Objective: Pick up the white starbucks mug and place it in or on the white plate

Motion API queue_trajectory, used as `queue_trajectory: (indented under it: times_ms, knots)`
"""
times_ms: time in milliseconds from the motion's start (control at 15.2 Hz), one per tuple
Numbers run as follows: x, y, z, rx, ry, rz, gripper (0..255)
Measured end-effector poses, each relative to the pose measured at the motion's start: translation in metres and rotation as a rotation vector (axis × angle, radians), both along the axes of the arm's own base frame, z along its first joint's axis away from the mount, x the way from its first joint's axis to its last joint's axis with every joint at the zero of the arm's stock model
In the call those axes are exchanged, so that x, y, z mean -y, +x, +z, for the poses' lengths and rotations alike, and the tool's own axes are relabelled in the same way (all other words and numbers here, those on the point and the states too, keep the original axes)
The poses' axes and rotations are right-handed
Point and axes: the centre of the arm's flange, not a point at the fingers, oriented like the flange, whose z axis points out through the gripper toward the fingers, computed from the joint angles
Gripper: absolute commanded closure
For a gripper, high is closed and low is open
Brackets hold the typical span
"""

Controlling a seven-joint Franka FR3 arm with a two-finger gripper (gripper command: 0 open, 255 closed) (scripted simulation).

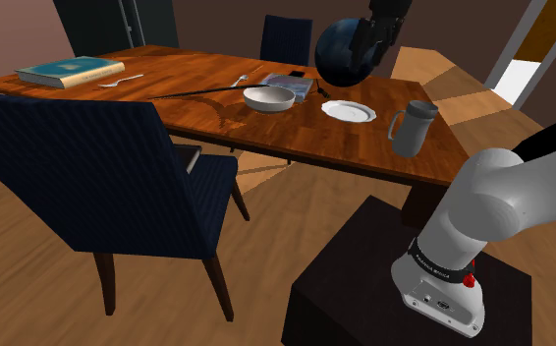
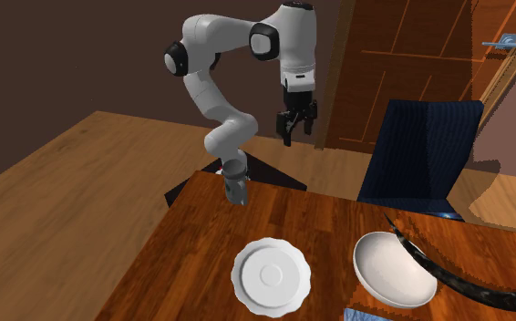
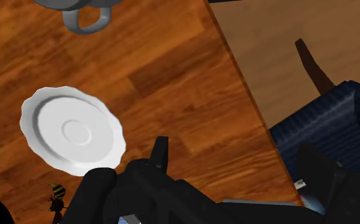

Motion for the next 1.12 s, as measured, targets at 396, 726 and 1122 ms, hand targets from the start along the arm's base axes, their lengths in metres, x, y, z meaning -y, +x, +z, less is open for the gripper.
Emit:
queue_trajectory:
  times_ms: [396, 726, 1122]
  knots:
    - [0.038, -0.013, -0.024, -0.048, 0.004, -0.041, 0]
    - [0.091, -0.036, -0.05, -0.108, 0.011, -0.092, 0]
    - [0.146, -0.069, -0.082, -0.176, 0.019, -0.149, 0]
